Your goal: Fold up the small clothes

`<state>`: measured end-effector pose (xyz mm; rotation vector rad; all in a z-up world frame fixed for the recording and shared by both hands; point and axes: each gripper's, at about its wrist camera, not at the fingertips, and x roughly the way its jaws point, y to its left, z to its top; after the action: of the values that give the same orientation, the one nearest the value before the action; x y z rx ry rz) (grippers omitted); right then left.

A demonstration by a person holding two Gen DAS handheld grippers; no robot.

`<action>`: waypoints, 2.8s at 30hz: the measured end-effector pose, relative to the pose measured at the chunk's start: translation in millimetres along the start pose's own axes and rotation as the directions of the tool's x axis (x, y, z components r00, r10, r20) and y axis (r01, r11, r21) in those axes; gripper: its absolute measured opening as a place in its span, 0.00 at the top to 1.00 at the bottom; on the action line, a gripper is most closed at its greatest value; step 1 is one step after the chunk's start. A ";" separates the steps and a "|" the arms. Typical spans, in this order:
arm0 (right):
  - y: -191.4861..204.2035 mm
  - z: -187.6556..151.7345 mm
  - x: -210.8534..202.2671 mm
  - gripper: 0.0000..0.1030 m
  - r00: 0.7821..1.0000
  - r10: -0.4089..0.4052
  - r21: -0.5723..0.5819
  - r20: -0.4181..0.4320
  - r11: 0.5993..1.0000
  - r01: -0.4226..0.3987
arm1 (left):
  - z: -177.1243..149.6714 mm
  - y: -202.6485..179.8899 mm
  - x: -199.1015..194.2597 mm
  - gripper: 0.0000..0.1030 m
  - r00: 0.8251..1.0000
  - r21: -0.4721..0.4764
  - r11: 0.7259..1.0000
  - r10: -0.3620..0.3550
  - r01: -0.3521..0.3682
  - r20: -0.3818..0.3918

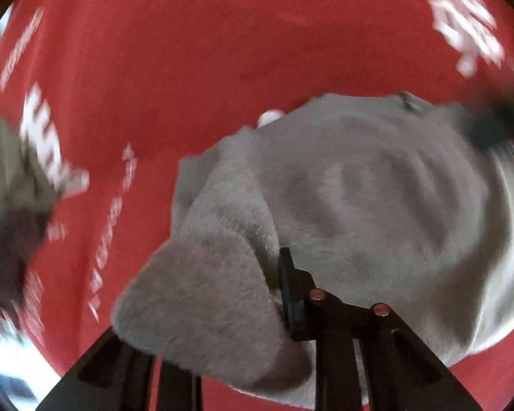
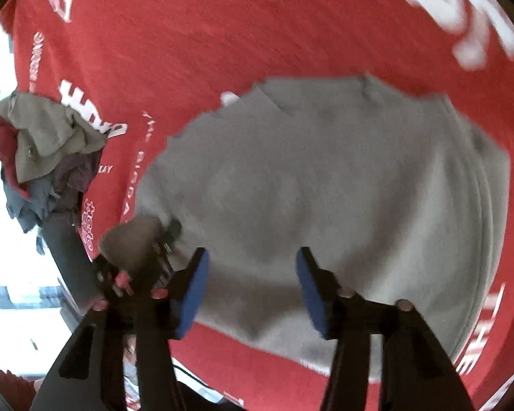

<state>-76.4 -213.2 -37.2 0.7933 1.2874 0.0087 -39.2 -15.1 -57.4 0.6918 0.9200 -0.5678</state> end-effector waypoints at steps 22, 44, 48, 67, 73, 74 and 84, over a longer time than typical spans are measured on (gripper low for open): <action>172.3 73.6 195.0 0.20 0.738 -0.407 -0.496 -0.539 0.861 0.112 | -45.2 5.6 -16.3 0.77 0.997 0.009 1.000 -0.027 0.026 0.076; 157.2 64.8 170.7 0.86 0.786 -0.407 -0.522 -0.466 0.844 0.128 | -28.8 10.4 -40.1 0.77 0.985 0.036 0.995 -0.092 0.088 0.147; 133.1 63.1 102.9 0.86 0.896 -0.204 -0.401 -0.395 0.916 0.032 | -10.1 6.7 -68.9 0.77 0.970 0.009 0.987 -0.159 0.161 0.184; -125.5 -8.2 -105.3 0.86 0.980 0.168 0.046 0.111 0.984 -0.174 | 33.9 -202.8 -124.6 0.77 0.877 0.407 0.838 -0.455 0.363 0.156; -216.0 -56.8 -62.0 0.85 0.990 0.103 0.240 0.096 0.963 -0.124 | 0.1 -256.5 -95.9 0.77 0.892 0.480 0.791 -0.451 0.378 0.041; -221.4 -61.8 -57.6 0.85 0.988 0.111 0.255 0.106 0.957 -0.135 | -2.6 -260.0 -95.1 0.77 0.893 0.487 0.788 -0.448 0.375 0.036; -220.8 -73.3 -76.5 0.57 0.988 0.111 0.338 0.112 0.930 -0.143 | 17.3 -200.0 -114.5 0.18 0.900 0.350 0.850 -0.434 0.393 0.045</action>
<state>-254.7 -371.3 -93.4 1.1659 1.1632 -0.1529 -226.8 -141.4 -9.7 0.7531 0.8693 -1.1630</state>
